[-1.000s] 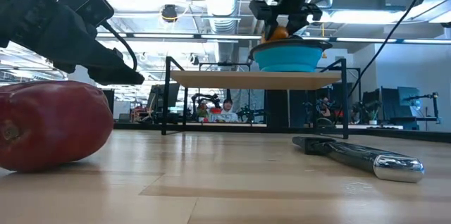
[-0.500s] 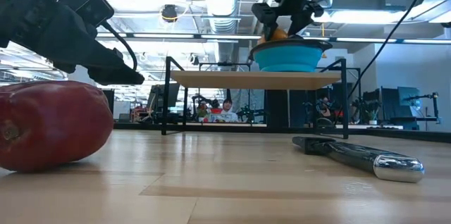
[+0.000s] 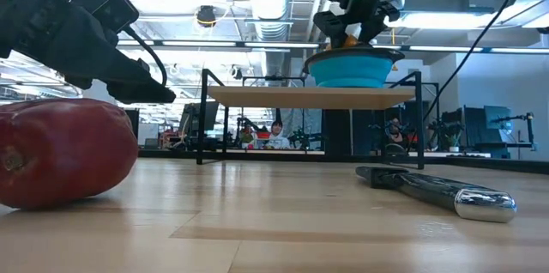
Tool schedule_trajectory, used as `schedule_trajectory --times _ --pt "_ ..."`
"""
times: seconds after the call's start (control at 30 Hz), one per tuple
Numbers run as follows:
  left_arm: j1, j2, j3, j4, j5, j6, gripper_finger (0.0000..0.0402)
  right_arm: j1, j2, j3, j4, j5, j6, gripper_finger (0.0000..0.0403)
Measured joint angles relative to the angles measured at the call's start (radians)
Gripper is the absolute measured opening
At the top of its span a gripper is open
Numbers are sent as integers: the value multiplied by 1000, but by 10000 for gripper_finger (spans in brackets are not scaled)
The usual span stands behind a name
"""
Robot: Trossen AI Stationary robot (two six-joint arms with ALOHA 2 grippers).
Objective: Pick & Place Fruit
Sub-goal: Put the yellow mango into the blue strainer bowl on the shelf, then put the apple into the blue strainer bowl on the shelf
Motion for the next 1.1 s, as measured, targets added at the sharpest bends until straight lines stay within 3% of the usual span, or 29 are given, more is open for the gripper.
schedule_trajectory --times 0.3,0.77,0.93,1.1 --pt "0 0 0 0 0 0 319 -40 -3 1 -23 -163 -27 329" --pt "0 0 0 0 0 0 319 -52 -1 164 -206 -186 -36 372" --pt "0 0 0 0 0 0 319 4 -1 213 -254 -197 -36 370" --pt "-7 0 0 0 0 -8 319 149 -1 253 -250 -150 -28 361"
